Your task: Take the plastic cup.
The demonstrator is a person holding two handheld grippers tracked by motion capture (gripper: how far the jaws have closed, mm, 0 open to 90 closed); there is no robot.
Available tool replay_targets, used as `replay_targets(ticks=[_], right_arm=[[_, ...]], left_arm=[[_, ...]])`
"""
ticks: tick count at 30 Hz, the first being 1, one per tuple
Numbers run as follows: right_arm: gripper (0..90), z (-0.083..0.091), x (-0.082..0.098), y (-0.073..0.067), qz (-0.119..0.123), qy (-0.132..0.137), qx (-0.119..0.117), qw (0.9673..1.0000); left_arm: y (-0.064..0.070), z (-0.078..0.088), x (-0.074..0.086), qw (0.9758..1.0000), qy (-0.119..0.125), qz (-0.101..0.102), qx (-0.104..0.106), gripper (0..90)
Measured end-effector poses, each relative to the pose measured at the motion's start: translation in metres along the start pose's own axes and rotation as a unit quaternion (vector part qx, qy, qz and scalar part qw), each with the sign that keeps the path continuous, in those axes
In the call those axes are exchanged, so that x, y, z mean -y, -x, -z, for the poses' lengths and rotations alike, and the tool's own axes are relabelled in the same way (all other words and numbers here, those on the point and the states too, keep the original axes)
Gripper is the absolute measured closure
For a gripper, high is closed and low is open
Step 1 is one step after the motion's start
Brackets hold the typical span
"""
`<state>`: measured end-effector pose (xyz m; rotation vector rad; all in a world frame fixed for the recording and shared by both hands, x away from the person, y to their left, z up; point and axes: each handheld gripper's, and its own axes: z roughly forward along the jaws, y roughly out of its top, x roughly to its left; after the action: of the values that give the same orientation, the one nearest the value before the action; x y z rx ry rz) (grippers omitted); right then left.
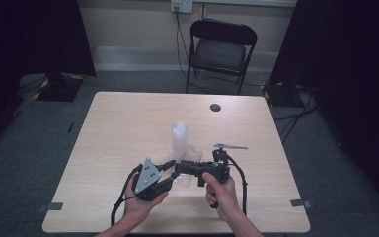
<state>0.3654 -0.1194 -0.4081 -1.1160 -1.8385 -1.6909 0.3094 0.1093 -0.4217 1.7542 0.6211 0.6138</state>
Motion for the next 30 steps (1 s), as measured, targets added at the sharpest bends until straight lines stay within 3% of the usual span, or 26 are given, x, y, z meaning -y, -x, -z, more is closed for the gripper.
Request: replay_targets(ticks=[4, 7, 11, 17, 19, 23, 26, 30], right_arm=[[40.4, 0.001, -0.002, 0.0, -0.024, 0.002, -0.008, 0.9997], [40.4, 0.002, -0.003, 0.0, -0.032, 0.005, -0.011, 0.9994], [40.6, 0.0, -0.002, 0.0, -0.041, -0.001, -0.011, 0.9991], [39.7, -0.003, 0.0, 0.0, -0.059, -0.007, -0.01, 0.9982], [39.6, -0.005, 0.001, 0.0, -0.061, -0.012, -0.005, 0.998], [38.9, -0.007, 0.002, 0.001, -0.072, -0.019, -0.011, 0.9972], [34.6, -0.007, 0.003, 0.001, -0.066, -0.014, -0.013, 0.9976], [28.0, -0.008, 0.003, -0.002, -0.037, -0.01, 0.001, 0.9993]], left_arm=[[0.004, 0.0, 0.0, 0.9995, 0.021, -0.022, -0.007, 68.4], [0.005, -0.001, 0.0, 0.9994, 0.032, -0.017, -0.003, 69.2], [0.007, -0.001, -0.001, 0.9987, 0.041, -0.028, -0.009, 70.2], [0.009, -0.001, -0.001, 0.9982, 0.041, -0.041, -0.016, 68.6], [0.011, -0.001, 0.0, 0.9982, 0.043, -0.036, -0.021, 67.1], [0.011, 0.0, 0.0, 0.9979, 0.041, -0.043, -0.027, 76.2], [0.012, 0.001, -0.001, 0.9973, 0.036, -0.056, -0.03, 83.1], [0.009, 0.001, -0.001, 0.998, 0.03, -0.05, -0.026, 87.3]])
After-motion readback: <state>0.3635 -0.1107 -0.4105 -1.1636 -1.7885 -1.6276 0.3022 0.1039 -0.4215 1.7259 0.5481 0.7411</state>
